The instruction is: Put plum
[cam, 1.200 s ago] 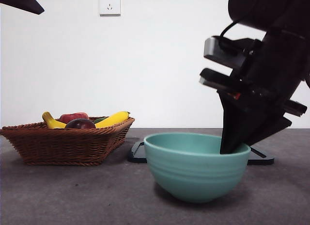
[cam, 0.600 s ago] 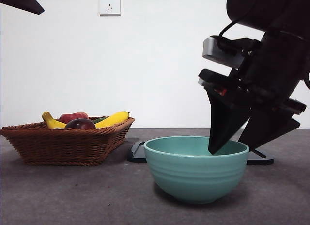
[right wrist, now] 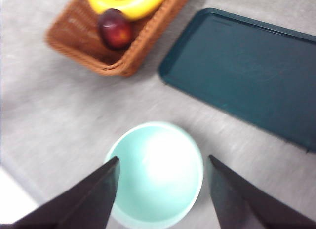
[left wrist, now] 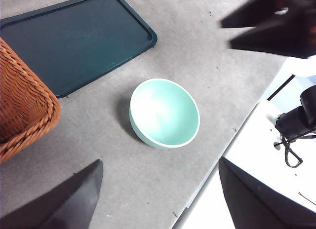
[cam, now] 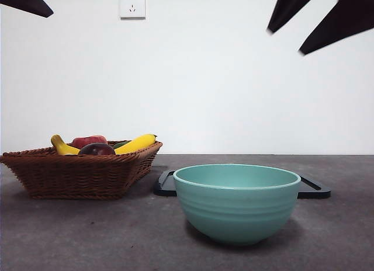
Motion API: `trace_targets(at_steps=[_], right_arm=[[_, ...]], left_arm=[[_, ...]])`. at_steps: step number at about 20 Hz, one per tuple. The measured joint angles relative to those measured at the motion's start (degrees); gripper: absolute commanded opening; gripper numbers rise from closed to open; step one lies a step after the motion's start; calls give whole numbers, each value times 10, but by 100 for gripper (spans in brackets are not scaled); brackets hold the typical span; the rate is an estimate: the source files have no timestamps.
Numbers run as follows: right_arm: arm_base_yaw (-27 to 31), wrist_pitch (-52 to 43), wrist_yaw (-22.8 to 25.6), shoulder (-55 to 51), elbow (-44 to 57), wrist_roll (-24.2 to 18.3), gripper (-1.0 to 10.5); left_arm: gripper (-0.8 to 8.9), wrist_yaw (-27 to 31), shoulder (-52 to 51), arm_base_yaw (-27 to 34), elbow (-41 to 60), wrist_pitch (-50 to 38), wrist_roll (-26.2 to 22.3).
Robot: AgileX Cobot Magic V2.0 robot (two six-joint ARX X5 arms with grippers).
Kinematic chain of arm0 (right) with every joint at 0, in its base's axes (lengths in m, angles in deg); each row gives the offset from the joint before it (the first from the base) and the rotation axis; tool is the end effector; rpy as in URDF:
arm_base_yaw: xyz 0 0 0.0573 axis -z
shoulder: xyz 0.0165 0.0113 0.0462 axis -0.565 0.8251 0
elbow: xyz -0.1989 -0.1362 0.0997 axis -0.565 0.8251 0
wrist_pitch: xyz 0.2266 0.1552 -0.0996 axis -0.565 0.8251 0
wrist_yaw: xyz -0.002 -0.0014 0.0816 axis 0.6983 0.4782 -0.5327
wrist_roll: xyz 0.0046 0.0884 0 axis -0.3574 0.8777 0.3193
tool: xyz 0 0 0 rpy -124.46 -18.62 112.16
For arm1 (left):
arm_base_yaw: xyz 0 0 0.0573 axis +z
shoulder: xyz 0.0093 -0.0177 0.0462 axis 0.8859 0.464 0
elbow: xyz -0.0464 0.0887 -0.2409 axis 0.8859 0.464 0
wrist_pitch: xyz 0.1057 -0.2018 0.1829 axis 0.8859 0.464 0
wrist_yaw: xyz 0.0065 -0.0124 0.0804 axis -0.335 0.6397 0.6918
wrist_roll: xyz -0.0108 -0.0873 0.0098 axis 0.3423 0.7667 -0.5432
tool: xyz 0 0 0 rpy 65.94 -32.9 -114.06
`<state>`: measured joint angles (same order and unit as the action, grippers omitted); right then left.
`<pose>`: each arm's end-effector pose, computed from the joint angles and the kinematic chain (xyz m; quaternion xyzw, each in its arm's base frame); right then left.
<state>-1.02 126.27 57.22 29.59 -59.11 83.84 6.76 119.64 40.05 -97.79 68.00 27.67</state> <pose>0.2025 0.1612 0.2684 0.0436 0.3713 0.3224 0.8696 0.2002 -0.1285 0.3047 -0.0126 0.3548 -0.4532 0.8177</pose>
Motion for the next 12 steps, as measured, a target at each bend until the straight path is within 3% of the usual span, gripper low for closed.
trace_targets(at_steps=[7,12], right_arm=[[0,114,-33,-87,0,-2,280],[0,129,-44,-95,0,-2,279]], left_arm=[[374,0,0,0,0,9,0],[374,0,0,0,0,13,0]])
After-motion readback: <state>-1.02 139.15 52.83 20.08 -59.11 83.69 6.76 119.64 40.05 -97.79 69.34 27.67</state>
